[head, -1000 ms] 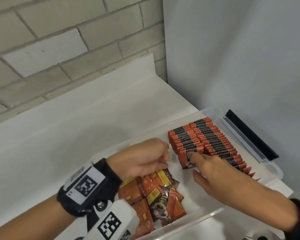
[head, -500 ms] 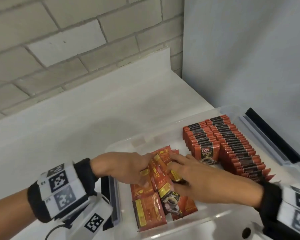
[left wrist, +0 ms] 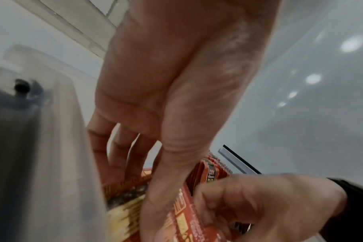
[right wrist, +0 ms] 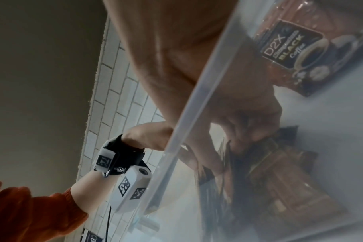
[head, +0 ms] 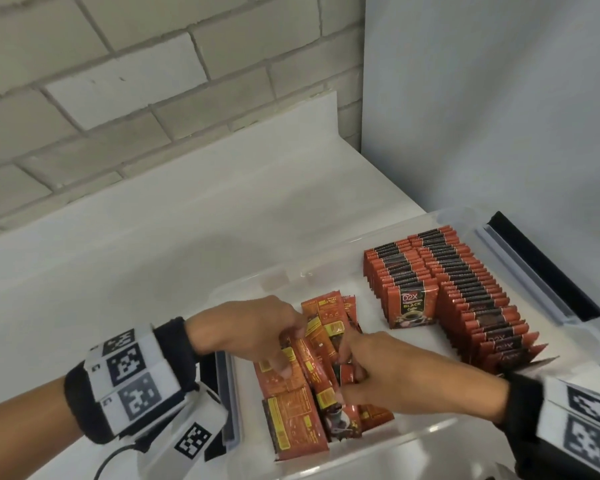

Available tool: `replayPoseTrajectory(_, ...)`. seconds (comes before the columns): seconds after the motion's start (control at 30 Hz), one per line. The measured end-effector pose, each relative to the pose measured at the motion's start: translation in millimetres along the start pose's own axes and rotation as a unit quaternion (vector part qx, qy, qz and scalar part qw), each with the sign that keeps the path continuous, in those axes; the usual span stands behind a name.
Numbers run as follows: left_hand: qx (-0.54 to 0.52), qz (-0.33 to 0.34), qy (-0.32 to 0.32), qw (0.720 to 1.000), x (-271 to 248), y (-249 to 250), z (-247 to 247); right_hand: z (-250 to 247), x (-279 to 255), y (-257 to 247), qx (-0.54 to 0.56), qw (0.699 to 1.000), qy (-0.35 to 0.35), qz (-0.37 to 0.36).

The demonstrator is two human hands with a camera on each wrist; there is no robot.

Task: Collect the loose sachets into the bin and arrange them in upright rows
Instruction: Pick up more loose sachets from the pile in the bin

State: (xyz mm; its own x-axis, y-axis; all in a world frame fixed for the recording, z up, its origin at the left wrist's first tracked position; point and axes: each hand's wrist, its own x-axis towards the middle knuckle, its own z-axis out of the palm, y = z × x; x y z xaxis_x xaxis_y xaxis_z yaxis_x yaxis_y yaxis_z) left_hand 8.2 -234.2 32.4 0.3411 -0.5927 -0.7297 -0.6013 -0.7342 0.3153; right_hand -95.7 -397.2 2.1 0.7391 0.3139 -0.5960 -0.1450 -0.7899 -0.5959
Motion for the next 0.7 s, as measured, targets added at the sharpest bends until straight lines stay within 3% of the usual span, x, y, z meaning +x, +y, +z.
replayPoseTrajectory(0.13, -0.042, 0.018, 0.021, 0.999, -4.1, -2.9, -7.9, -2.5, -1.9, 3.7, 0.034, 0.999, 0.022, -0.018)
replayPoseTrajectory(0.27, -0.093, 0.037, 0.065, 0.993, -12.4, -8.3, -21.1, -13.5, -10.1, 9.5, 0.186, 0.980, 0.065, -0.029)
replayPoseTrajectory(0.47, -0.262, 0.080, 0.127, 0.953, -23.1, -0.1, -31.2, -27.8, -27.3, 14.5, 0.388, 0.902, 0.172, -0.074)
replayPoseTrajectory(0.7, -0.319, 0.103, 0.114, 0.935, -13.0, 33.7, -25.2, -23.4, -32.8, 16.4, 0.533, 0.812, 0.212, -0.108)
